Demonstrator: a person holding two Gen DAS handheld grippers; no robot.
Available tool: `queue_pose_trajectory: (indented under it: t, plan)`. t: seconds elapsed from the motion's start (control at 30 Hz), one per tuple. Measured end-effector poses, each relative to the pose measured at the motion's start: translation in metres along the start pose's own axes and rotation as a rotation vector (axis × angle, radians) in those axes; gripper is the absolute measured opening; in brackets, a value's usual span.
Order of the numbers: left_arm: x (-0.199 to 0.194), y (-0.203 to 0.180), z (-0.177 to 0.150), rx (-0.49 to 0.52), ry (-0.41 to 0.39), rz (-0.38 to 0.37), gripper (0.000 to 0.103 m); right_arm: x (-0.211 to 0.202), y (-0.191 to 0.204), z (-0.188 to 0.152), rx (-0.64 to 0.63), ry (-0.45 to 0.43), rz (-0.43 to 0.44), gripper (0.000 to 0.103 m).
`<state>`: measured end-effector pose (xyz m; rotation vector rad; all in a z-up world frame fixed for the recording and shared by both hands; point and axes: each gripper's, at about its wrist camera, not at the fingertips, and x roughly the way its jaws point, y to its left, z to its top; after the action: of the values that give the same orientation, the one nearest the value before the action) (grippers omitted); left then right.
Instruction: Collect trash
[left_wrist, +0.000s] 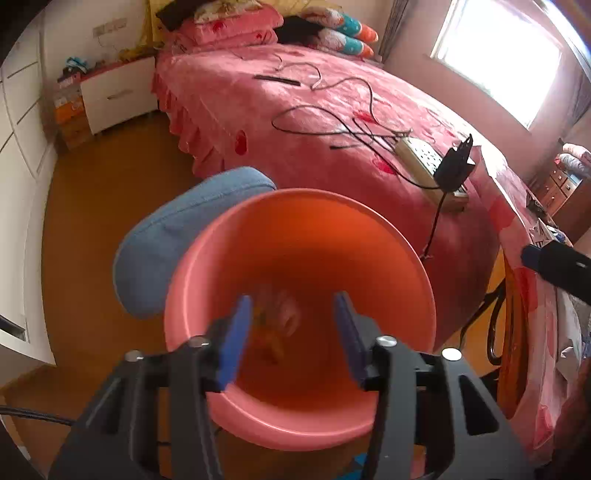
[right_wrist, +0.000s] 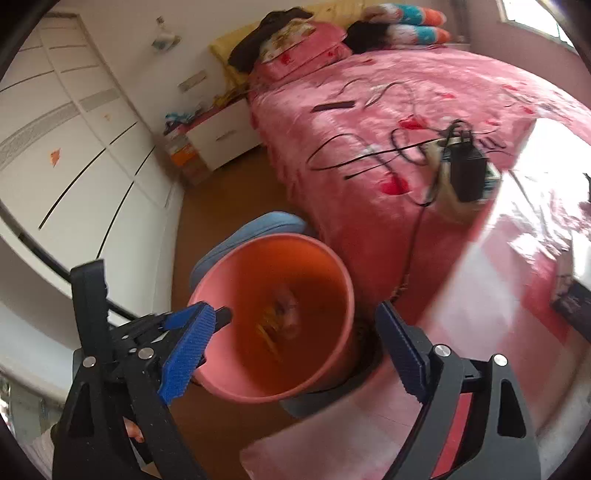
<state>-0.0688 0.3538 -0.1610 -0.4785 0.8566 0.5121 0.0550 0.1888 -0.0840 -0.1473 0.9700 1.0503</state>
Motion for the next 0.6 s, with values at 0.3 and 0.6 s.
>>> queue_pose_trajectory:
  t: [0.3, 0.6]
  plan:
    - [-0.029, -0.019, -0.007, 0.057, -0.127, -0.017, 0.071, -0.062, -0.027, -0.024, 0.077, -0.123, -0.056, 0.091]
    - [-0.066, -0.071, -0.009, 0.175, -0.185, -0.07, 0.073, -0.112, -0.042, -0.054, 0.066, -0.198, -0.112, 0.091]
